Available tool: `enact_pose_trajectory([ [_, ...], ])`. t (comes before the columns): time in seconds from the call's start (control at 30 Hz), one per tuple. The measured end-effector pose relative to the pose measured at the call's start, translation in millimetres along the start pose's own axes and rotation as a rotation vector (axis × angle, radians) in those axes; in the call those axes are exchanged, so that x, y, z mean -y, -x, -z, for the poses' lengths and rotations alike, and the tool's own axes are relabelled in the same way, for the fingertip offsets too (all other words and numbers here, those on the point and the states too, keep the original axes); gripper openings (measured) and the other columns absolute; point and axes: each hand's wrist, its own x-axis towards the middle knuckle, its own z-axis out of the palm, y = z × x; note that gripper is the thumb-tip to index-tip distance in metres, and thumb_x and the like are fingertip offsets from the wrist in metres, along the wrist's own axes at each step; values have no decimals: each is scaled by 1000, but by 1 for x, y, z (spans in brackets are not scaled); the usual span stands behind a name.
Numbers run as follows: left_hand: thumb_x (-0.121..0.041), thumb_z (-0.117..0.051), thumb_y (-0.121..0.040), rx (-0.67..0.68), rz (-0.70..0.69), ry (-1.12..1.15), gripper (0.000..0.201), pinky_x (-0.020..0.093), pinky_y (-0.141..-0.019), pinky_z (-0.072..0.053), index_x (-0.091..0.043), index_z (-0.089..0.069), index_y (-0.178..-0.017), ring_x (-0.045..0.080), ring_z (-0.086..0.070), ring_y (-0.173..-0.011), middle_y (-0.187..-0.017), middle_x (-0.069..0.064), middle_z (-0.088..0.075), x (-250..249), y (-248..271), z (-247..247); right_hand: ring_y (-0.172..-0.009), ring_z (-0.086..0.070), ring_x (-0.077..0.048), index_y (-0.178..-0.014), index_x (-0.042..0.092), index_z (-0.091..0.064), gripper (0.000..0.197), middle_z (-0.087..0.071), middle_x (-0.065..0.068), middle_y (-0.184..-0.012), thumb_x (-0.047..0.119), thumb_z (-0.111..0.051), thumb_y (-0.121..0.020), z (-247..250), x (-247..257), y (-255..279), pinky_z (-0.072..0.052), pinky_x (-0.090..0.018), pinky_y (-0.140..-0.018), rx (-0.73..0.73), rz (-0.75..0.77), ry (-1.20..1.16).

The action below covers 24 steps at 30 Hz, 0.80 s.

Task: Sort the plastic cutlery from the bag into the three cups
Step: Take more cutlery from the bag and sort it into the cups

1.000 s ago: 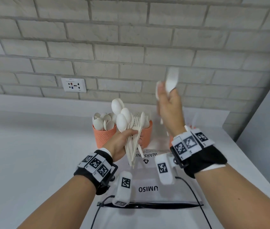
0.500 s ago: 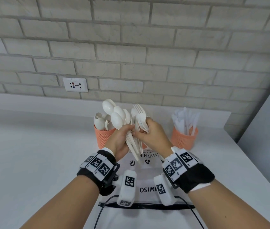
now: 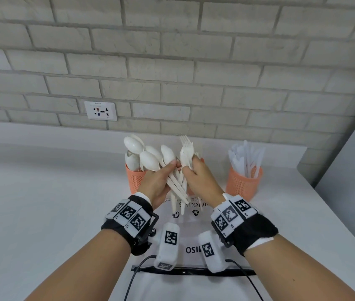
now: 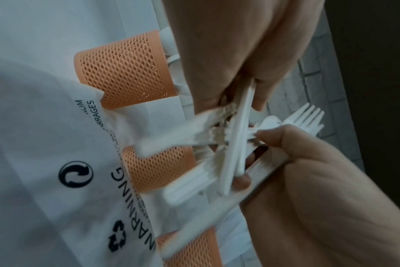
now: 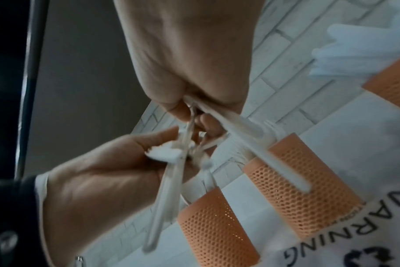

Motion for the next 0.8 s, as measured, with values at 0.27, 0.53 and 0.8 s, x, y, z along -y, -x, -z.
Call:
enact_pose_trajectory([
  [0.27,-2,-49,-92,-21,-34,20,11,24,-53,-54,-4,-55,-102,7,-48,-46,-65,1,-52,-10,-5,14,-77,-65,-18,-129,4,-40,32,-64,-14,-98,14,-34,-99,31,5,-25,-57,-25,-64,-202,-87,-380],
  [0.53,-3,-55,-90,69,-123,-300,67,27,-46,-46,-30,-20,-141,9,-42,-45,-103,15,-52,-9,-7,30,-101,-50,-13,-137,3,-31,38,-53,-7,-112,6,-33,-99,41,-3,-67,-36,4,-71,-432,104,-188],
  [0.8,-13,-64,-80,82,-97,-331,65,26,-44,-42,-2,-30,-135,12,-38,-43,-83,14,-54,-13,-13,45,-58,-61,-3,-128,-1,-36,37,-56,-5,-75,-4,-31,-92,40,-15,-84,-50,-18,-61,-618,37,-636],
])
